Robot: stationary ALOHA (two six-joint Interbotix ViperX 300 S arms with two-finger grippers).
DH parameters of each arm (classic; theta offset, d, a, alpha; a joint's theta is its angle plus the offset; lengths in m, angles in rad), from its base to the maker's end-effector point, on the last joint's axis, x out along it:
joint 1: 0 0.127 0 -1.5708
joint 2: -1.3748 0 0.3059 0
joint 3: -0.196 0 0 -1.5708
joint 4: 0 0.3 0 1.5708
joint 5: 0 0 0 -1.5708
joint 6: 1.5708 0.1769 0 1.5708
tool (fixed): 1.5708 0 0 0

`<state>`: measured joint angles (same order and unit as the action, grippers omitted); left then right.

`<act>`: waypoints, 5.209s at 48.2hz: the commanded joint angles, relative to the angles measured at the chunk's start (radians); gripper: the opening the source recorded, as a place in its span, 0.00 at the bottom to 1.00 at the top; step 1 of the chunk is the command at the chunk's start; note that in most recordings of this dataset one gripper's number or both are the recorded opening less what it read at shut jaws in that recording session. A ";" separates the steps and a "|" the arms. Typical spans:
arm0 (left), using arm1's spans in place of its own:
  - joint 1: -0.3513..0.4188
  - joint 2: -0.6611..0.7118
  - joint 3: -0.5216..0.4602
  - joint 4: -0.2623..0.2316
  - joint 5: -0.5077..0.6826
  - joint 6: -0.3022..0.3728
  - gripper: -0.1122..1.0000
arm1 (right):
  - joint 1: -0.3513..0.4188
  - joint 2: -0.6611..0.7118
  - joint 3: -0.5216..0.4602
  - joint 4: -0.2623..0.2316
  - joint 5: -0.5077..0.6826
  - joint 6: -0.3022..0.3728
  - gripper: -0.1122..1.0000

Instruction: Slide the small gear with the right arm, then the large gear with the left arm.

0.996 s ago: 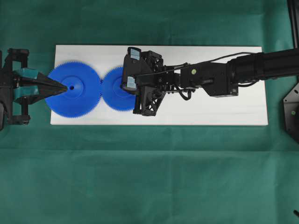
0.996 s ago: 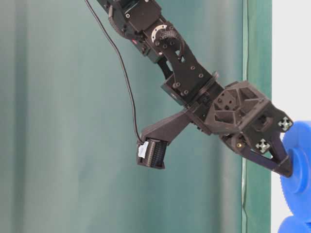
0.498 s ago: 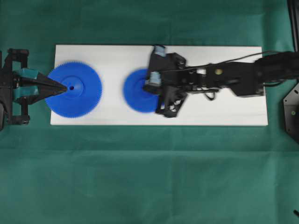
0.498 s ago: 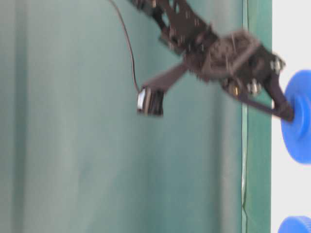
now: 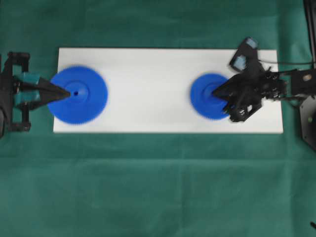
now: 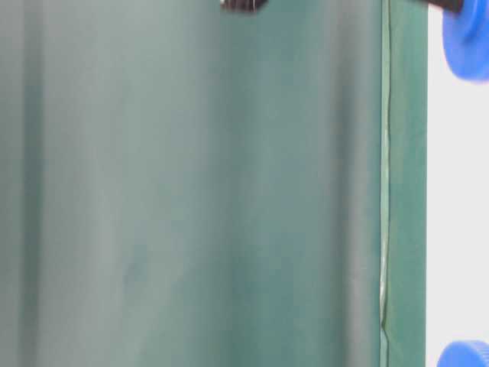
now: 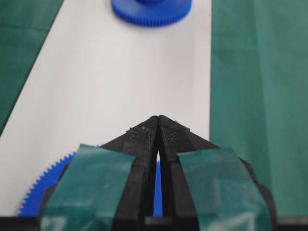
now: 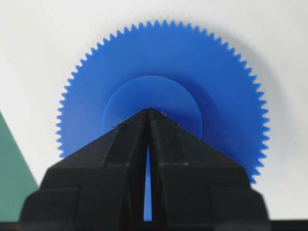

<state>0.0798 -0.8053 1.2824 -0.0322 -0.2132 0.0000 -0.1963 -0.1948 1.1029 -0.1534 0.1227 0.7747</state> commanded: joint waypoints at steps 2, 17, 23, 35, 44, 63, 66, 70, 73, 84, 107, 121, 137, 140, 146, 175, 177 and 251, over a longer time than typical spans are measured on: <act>0.005 -0.002 -0.015 0.002 -0.008 -0.002 0.10 | -0.005 -0.017 0.153 0.003 0.103 0.071 0.55; 0.009 -0.002 -0.018 0.002 -0.008 -0.002 0.10 | -0.005 -0.160 0.132 -0.083 0.479 0.201 0.55; 0.015 -0.002 -0.018 0.002 -0.006 -0.002 0.10 | -0.005 -0.224 0.130 -0.137 0.561 0.270 0.55; 0.015 -0.002 -0.018 0.002 -0.005 -0.002 0.10 | -0.005 -0.267 0.143 -0.158 0.571 0.319 0.55; 0.017 0.000 -0.017 0.002 -0.005 0.000 0.10 | 0.005 -0.262 0.140 -0.169 0.474 0.319 0.55; 0.017 0.003 -0.018 0.002 -0.003 -0.002 0.10 | 0.011 -0.244 0.123 -0.175 0.445 0.319 0.55; 0.017 0.003 -0.018 0.002 -0.002 -0.002 0.10 | 0.014 -0.252 0.117 -0.178 0.449 0.313 0.55; 0.017 0.003 -0.018 0.002 -0.003 -0.002 0.10 | 0.025 -0.267 0.098 -0.201 0.459 0.313 0.55; 0.017 0.003 -0.018 0.002 -0.003 -0.002 0.10 | 0.031 -0.281 0.086 -0.219 0.462 0.313 0.55; 0.017 0.003 -0.020 0.002 -0.002 -0.002 0.10 | 0.040 -0.321 0.029 -0.287 0.523 0.311 0.55; 0.017 0.011 -0.018 0.000 0.000 -0.003 0.10 | 0.054 -0.459 -0.112 -0.466 0.640 0.305 0.55; 0.037 0.025 -0.020 -0.002 0.037 -0.005 0.10 | 0.055 -0.517 -0.163 -0.588 0.621 0.304 0.55; 0.118 0.121 -0.032 -0.005 0.189 -0.029 0.10 | 0.055 -0.509 -0.170 -0.607 0.607 0.304 0.55; 0.135 0.170 -0.034 -0.003 0.224 -0.052 0.10 | 0.055 -0.508 -0.172 -0.609 0.607 0.304 0.55; 0.135 0.241 -0.029 -0.003 0.225 -0.077 0.10 | 0.055 -0.508 -0.172 -0.609 0.607 0.304 0.55; 0.141 0.351 -0.020 0.000 0.075 -0.078 0.10 | 0.055 -0.466 -0.178 -0.611 0.607 0.307 0.55; 0.143 0.362 -0.025 0.000 0.074 -0.077 0.10 | 0.055 -0.466 -0.178 -0.611 0.606 0.308 0.55; 0.127 0.971 -0.365 -0.002 0.060 -0.091 0.10 | 0.066 -0.465 -0.176 -0.609 0.591 0.302 0.55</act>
<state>0.2301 0.0184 0.9541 -0.0322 -0.1764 -0.0859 -0.1350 -0.6611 0.9511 -0.7578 0.7194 1.0815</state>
